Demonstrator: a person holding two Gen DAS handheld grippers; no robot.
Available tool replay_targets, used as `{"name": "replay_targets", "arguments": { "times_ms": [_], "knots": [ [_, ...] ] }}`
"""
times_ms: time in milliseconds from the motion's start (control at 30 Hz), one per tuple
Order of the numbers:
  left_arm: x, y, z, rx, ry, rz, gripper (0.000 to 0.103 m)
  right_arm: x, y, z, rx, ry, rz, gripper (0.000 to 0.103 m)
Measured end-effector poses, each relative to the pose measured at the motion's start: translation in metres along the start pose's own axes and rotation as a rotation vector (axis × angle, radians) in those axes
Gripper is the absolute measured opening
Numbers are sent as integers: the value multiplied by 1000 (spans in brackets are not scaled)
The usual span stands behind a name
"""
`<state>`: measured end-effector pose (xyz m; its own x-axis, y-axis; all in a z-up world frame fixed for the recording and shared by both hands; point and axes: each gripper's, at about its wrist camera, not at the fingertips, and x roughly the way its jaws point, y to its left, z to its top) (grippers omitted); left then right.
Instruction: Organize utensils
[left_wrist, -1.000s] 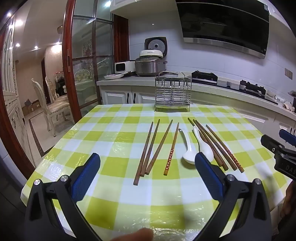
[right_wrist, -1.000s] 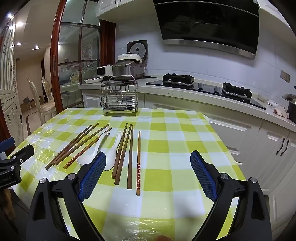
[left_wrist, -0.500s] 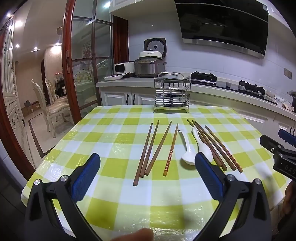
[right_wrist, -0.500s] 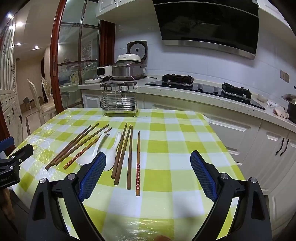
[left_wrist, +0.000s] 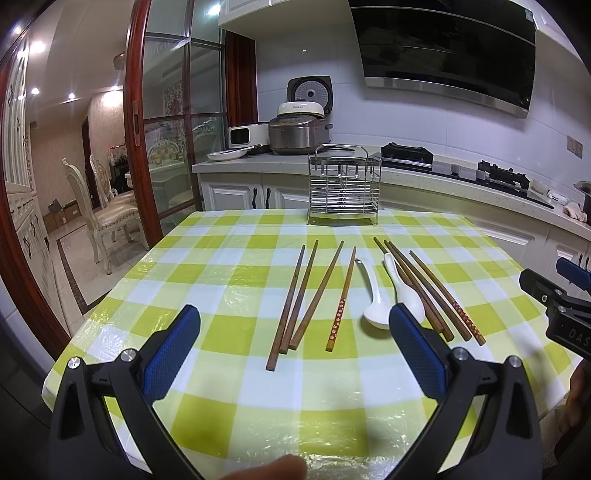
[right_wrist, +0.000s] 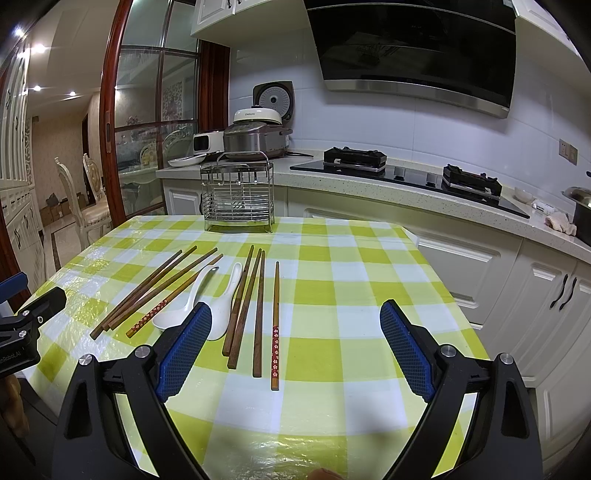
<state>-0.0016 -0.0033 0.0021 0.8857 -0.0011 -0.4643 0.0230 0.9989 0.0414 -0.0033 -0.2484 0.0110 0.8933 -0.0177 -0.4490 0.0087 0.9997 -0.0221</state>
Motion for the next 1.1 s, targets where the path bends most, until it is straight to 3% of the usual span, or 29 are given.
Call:
{"name": "replay_targets", "arguments": {
  "times_ms": [1100],
  "knots": [
    [-1, -1, 0, -1, -2, -1, 99, -3, 0, -1, 1, -4, 2, 89]
  ]
}}
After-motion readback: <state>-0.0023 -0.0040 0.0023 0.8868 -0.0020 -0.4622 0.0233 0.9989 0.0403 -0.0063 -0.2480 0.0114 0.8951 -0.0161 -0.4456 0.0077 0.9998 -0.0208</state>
